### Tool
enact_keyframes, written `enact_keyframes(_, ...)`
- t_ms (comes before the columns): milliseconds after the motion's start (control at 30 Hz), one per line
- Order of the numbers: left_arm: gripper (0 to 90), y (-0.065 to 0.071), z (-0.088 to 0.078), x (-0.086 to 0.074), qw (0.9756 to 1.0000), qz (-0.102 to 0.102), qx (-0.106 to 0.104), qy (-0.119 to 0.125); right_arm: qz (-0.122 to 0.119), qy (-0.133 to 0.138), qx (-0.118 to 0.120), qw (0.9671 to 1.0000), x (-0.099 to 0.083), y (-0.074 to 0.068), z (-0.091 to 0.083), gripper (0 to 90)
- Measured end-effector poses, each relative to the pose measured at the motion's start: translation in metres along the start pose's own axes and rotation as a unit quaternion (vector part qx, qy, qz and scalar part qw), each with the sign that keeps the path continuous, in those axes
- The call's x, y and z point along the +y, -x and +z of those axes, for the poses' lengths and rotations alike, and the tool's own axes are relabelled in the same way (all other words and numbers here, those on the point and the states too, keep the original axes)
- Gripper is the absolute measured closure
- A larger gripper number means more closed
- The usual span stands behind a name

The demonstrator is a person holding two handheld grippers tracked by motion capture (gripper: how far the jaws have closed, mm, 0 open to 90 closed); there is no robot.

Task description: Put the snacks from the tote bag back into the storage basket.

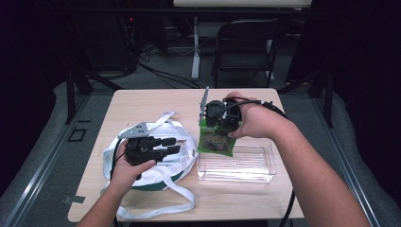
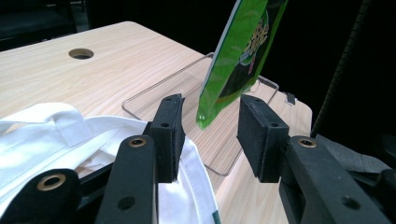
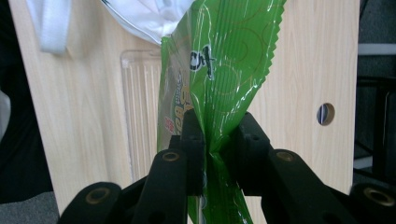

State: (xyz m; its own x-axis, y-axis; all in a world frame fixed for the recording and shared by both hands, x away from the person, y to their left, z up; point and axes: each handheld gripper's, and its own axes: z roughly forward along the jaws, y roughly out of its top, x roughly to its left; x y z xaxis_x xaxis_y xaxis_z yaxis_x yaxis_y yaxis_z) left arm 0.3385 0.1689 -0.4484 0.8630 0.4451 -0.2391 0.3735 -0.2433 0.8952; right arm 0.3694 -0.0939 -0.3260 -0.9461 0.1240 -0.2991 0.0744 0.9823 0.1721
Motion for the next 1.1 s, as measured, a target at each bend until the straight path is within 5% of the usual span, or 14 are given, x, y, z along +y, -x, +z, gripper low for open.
enact_keyframes(1100, 60.8, -0.018, -0.009, -0.007, 0.9993, -0.026, 0.027, 0.003, 0.013, -0.031, -0.020, 0.9992, -0.017, 0.021, 0.043, 76.1)
